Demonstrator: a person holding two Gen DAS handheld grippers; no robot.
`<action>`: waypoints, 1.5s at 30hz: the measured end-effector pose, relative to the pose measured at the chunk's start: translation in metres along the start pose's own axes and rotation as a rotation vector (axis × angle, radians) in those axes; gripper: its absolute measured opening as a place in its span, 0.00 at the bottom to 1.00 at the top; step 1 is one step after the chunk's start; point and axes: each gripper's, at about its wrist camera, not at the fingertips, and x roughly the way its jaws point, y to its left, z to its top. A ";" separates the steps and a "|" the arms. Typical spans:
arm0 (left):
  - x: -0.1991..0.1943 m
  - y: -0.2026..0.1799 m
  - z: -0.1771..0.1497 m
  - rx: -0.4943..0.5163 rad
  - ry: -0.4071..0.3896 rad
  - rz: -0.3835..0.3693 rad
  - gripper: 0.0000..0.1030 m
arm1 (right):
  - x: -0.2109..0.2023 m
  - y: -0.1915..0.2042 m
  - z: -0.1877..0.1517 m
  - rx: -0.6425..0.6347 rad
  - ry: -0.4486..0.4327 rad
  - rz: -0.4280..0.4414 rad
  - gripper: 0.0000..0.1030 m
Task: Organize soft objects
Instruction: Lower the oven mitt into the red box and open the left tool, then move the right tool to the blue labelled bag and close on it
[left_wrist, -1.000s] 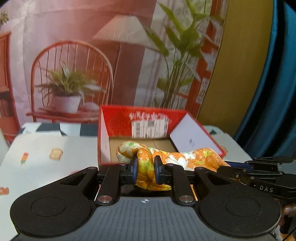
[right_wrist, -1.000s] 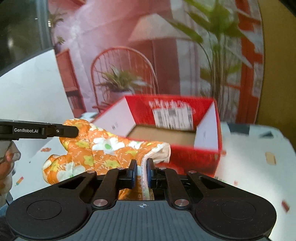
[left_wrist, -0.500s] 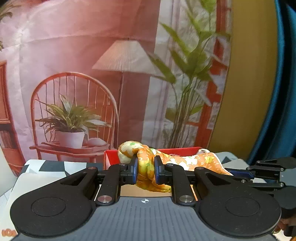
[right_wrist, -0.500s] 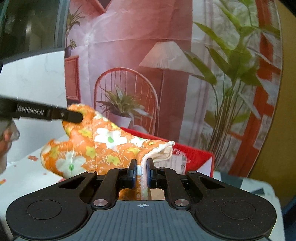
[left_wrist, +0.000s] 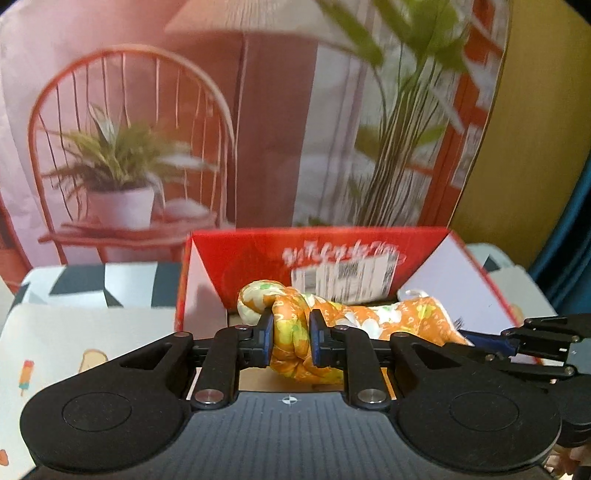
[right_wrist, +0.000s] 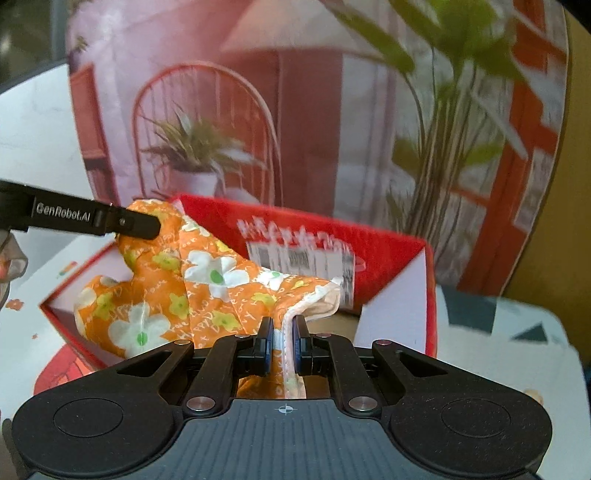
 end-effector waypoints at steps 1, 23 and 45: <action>0.005 0.002 -0.001 -0.003 0.016 0.003 0.24 | 0.004 -0.002 0.000 0.012 0.016 0.000 0.09; -0.013 0.016 -0.024 -0.031 0.031 -0.011 0.53 | 0.037 0.009 -0.009 0.075 0.108 -0.116 0.17; -0.104 0.015 -0.069 -0.002 -0.081 0.024 1.00 | -0.072 0.029 -0.035 0.091 -0.100 -0.016 1.00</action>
